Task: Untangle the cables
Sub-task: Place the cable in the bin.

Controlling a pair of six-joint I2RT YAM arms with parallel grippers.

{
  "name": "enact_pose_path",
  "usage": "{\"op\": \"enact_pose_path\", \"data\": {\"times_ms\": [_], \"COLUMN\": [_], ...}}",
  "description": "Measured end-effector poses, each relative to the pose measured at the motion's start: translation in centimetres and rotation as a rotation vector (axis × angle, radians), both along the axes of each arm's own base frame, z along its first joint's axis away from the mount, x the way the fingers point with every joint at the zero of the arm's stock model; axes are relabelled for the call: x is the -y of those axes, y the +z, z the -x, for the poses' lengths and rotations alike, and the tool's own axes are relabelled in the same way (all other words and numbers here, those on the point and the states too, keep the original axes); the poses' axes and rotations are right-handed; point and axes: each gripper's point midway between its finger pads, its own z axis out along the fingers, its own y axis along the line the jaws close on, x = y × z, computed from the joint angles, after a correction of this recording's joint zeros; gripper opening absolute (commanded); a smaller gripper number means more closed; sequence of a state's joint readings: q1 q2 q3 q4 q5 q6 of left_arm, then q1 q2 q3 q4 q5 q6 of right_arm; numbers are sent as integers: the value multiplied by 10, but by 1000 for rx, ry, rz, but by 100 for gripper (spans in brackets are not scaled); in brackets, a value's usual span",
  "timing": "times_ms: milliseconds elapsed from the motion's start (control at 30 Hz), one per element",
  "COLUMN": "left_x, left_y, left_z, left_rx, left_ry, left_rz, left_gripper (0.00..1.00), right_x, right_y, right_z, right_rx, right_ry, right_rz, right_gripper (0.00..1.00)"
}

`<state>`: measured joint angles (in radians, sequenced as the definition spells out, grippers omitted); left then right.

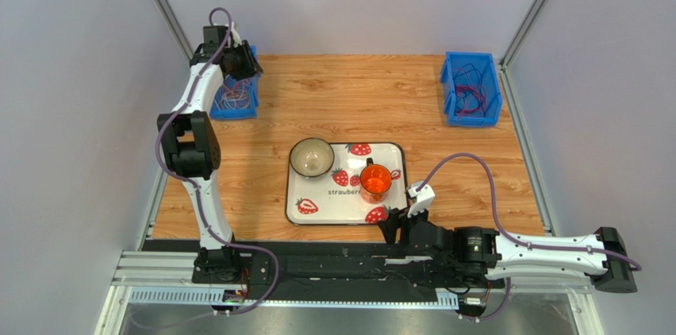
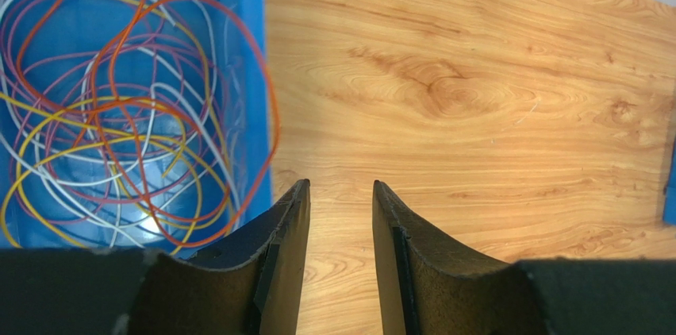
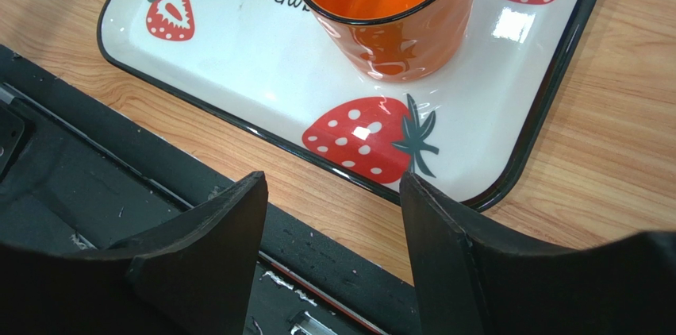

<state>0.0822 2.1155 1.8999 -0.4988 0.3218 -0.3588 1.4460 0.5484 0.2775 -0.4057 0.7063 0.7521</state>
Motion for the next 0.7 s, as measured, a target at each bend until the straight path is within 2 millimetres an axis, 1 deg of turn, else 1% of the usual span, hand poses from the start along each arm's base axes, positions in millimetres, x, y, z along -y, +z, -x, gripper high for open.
{"op": "enact_pose_path", "data": {"times_ms": [67,133,200,300,400,500,600,700], "left_x": [9,12,10,5,2,1,2,3], "left_y": [7,16,23,29,29,27,20,8], "left_z": [-2,-7,-10,-14,-17,-26,-33,-34], "left_rx": [15,42,62,80,82,87,81,59], "left_ry": [-15,-21,-13,0,10,13,9,6], "left_rz": [-19,-45,-70,-102,-115,-118,-115,-114], "left_gripper": [44,43,42,42,42,41,41,41], "right_x": [0,0,0,0,0,0,0,0], "right_y": [0,0,0,0,0,0,0,0], "right_z": [0,0,0,0,0,0,0,0], "right_rx": [0,0,0,0,0,0,0,0], "right_ry": [0,0,0,0,0,0,0,0], "right_rz": [1,0,1,1,1,1,1,1], "right_gripper": [66,66,66,66,66,66,67,67]}}
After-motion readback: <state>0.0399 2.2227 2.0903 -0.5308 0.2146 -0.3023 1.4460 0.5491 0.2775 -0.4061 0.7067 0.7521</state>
